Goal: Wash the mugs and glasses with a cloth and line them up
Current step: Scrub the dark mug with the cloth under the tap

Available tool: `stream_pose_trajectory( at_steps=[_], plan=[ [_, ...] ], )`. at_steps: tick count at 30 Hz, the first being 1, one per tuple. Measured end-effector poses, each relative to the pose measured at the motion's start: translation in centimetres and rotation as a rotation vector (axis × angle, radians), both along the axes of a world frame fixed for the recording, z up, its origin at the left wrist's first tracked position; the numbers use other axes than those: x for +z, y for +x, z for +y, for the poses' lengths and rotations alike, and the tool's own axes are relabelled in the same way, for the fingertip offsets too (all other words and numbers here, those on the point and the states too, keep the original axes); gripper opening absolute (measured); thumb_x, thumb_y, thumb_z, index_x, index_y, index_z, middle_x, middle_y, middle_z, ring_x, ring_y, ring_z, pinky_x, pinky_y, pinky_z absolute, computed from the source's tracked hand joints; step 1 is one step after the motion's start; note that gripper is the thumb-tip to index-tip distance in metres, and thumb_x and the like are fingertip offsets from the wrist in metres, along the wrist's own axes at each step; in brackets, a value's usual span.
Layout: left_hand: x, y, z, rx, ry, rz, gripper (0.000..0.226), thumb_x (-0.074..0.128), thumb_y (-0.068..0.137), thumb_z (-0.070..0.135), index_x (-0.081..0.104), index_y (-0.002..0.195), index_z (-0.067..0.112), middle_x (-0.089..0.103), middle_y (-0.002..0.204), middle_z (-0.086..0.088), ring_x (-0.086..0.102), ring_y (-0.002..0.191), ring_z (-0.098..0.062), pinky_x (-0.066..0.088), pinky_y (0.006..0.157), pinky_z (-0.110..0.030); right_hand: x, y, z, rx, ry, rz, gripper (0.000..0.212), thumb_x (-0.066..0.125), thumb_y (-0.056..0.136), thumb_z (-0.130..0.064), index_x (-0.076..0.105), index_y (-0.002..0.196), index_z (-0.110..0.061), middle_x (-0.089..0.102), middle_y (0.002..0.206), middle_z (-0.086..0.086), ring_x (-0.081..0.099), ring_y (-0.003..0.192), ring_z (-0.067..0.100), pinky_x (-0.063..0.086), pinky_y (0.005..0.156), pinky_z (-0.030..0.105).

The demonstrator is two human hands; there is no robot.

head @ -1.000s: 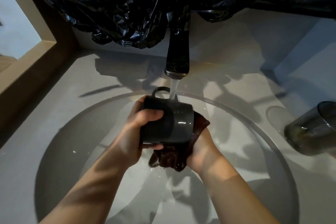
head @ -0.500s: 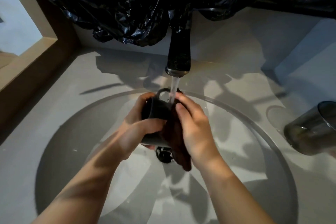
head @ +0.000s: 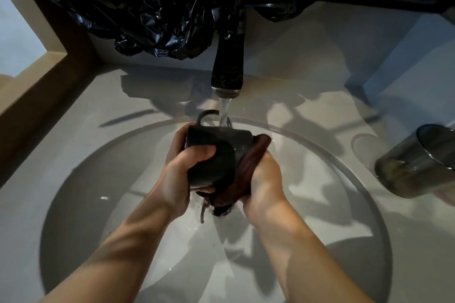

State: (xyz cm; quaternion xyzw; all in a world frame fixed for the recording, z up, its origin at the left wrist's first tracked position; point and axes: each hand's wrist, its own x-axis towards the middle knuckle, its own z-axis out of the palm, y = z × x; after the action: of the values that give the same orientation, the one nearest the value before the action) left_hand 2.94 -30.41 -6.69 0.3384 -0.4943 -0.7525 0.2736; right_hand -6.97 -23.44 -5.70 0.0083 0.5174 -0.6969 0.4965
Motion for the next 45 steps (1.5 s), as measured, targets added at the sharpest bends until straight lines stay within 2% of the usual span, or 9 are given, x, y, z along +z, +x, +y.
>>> stream_pose_trajectory(
  at_steps=[7,11,16,19,24,32,36,40,45],
  plan=[
    [0.4,0.0,-0.1,0.024,-0.127,-0.138,0.041,0.059,0.058,0.023,0.055,0.098,0.033,0.07,0.072,0.006,0.07,0.063,-0.018,0.054,0.048,-0.033,-0.1,1.0,-0.2,0.141,0.157,0.745,0.038,0.037,0.102,-0.024,0.043,0.14,-0.025,0.045,0.137,-0.006,0.042,0.124,0.009,0.029,0.096,0.013],
    [1.0,0.4,0.1,-0.147,-0.179,-0.148,0.063,0.07,0.046,0.02,0.054,0.105,0.033,0.067,0.072,0.011,0.067,0.061,-0.015,0.049,0.044,-0.027,-0.2,-1.3,0.0,0.132,0.17,0.725,0.05,0.045,0.099,-0.024,0.03,0.147,-0.03,0.05,0.139,-0.001,0.048,0.127,0.017,0.032,0.111,0.03],
    [1.0,0.8,-0.7,-0.216,-0.145,-0.002,0.066,0.068,0.042,0.028,0.057,0.108,0.024,0.065,0.089,-0.008,0.065,0.068,-0.025,0.047,0.041,-0.028,-0.4,-2.6,0.2,0.211,0.013,0.016,0.057,0.06,0.083,-0.044,0.055,0.13,-0.013,0.063,0.12,0.017,0.062,0.106,0.035,0.048,0.095,0.048],
    [0.9,0.7,-0.7,-0.188,-0.107,0.044,0.066,0.065,0.045,0.03,0.053,0.108,0.015,0.061,0.091,-0.013,0.064,0.068,-0.024,0.047,0.041,-0.029,-0.3,-2.0,0.0,0.278,-0.043,-0.141,0.066,0.057,0.071,-0.049,0.061,0.123,-0.009,0.064,0.118,0.021,0.06,0.099,0.038,0.048,0.087,0.048],
    [0.2,0.2,0.3,-0.007,0.016,0.024,0.073,0.064,0.044,0.03,0.053,0.114,0.01,0.064,0.08,-0.009,0.066,0.057,-0.017,0.046,0.039,-0.025,0.3,-1.0,-0.2,0.15,-0.001,0.045,0.034,0.043,0.092,-0.041,0.066,0.087,-0.017,0.069,0.083,0.009,0.065,0.075,0.024,0.054,0.066,0.029],
    [0.6,1.3,-2.2,0.027,-0.074,-0.145,0.056,0.068,0.045,0.037,0.059,0.099,0.037,0.069,0.086,-0.002,0.068,0.072,-0.022,0.052,0.047,-0.032,0.6,1.1,0.2,-0.004,0.113,0.781,0.03,0.041,0.101,-0.027,0.059,0.077,-0.024,0.06,0.075,-0.01,0.056,0.076,0.006,0.045,0.075,0.023],
    [0.8,2.1,-2.1,-0.231,-0.252,-0.248,0.072,0.071,0.037,0.043,0.058,0.108,0.046,0.069,0.096,0.002,0.07,0.082,-0.021,0.056,0.058,-0.034,0.5,-0.7,-0.4,-0.031,0.141,0.741,0.026,0.046,0.099,-0.027,0.068,0.106,-0.016,0.069,0.103,0.001,0.061,0.101,0.017,0.046,0.097,0.034],
    [1.1,1.7,-1.3,-0.386,-0.257,-0.256,0.066,0.071,0.036,0.042,0.058,0.1,0.055,0.067,0.095,0.017,0.066,0.091,-0.01,0.05,0.076,-0.028,0.4,-2.1,0.3,0.263,0.076,0.685,0.015,0.056,0.094,-0.026,0.068,0.102,-0.03,0.07,0.098,-0.012,0.064,0.094,0.005,0.049,0.082,0.017],
    [1.1,2.2,-2.4,-0.256,-0.142,-0.178,0.083,0.078,0.036,0.032,0.053,0.114,0.048,0.06,0.116,-0.01,0.066,0.098,-0.032,0.056,0.08,-0.048,0.2,-1.9,-0.1,0.175,0.118,0.577,0.007,0.061,0.091,-0.021,0.068,0.088,-0.022,0.07,0.078,-0.004,0.065,0.072,0.009,0.05,0.062,0.019]
  ],
)
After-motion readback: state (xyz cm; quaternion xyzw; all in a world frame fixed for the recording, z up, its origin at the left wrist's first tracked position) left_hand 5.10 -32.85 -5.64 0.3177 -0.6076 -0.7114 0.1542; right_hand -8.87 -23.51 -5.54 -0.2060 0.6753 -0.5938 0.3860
